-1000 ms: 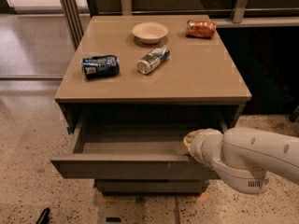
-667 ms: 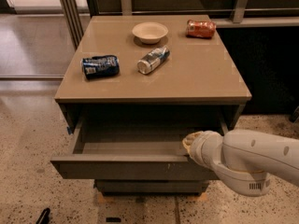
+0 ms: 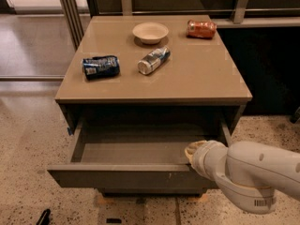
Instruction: Open top drawer
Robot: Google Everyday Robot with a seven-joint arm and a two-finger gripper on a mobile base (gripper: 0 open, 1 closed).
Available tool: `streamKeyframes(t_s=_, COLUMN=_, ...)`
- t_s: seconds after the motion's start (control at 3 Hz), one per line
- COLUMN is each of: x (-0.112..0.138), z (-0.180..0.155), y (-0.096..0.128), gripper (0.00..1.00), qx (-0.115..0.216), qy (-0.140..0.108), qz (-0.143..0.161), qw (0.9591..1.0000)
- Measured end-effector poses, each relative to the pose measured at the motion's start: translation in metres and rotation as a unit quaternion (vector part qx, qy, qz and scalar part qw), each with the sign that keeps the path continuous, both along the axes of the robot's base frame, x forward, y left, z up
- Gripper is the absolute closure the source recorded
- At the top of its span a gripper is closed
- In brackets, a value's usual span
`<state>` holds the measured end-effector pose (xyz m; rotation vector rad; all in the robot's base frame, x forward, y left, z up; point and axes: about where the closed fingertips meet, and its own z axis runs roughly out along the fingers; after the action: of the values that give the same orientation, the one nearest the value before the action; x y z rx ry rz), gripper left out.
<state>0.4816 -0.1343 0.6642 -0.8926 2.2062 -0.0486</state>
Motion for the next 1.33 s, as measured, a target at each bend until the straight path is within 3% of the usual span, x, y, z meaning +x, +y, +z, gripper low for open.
streamKeyframes(t_s=0.33, x=0.0, z=0.001, y=0.0, gripper=0.81, qx=0.0, qy=0.0, qz=0.0, qw=1.0)
streamKeyframes(t_s=0.67, x=-0.008, z=0.031, y=-0.012, gripper=0.58, qx=0.012, qy=-0.027, qz=-0.062, qw=0.9977)
streamKeyframes(t_s=1.0, x=-0.019, z=0.089, y=-0.023, gripper=0.35, qx=0.018, qy=-0.097, qz=-0.134, qw=0.986)
streamKeyframes(t_s=1.33, x=-0.022, z=0.116, y=-0.035, gripper=0.12, qx=0.03, qy=-0.133, qz=-0.176, qw=0.9748)
